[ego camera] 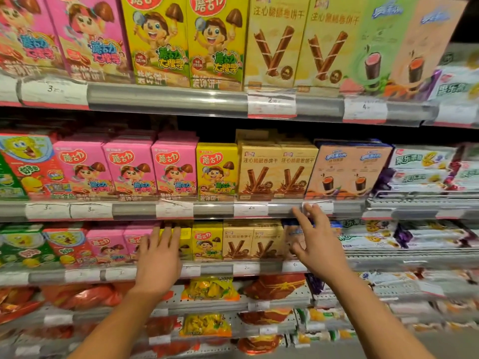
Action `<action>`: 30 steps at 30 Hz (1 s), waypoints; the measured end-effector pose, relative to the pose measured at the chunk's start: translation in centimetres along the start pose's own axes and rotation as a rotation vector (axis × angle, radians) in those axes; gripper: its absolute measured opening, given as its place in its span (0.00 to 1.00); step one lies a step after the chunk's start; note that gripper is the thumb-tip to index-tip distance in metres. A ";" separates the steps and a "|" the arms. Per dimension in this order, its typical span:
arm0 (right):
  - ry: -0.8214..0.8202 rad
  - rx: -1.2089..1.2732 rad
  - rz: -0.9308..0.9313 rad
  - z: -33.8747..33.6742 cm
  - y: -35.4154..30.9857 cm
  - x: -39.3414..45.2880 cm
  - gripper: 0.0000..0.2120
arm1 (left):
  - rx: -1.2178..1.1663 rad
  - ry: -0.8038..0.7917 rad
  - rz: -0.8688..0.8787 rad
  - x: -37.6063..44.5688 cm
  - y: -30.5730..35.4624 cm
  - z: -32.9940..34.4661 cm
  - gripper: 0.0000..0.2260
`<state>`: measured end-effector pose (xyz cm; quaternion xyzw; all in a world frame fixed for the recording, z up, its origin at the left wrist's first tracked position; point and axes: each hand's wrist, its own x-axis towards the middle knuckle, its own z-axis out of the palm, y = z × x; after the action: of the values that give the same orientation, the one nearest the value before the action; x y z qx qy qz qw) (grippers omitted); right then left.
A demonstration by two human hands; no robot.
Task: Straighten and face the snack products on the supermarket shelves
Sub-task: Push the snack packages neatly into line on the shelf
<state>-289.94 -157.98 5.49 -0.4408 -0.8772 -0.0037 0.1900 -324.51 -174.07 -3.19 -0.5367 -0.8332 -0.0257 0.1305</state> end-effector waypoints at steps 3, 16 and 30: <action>-0.011 -0.013 -0.006 -0.4 -0.2 -0.1 0.37 | -0.023 -0.018 -0.011 0.5 0.0 0.0 0.36; -0.058 -0.026 -0.012 -0.9 -0.6 -0.1 0.36 | -0.131 -0.038 -0.006 -0.8 0.9 0.1 0.39; -0.071 0.103 -0.261 3.6 -9.8 -0.7 0.38 | -0.212 0.138 -0.043 -5.8 -4.3 -3.7 0.27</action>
<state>-298.30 -163.90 3.51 -0.3126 -0.9323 0.0320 0.1792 -325.40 -181.65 -0.61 -0.5264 -0.8262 -0.1533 0.1297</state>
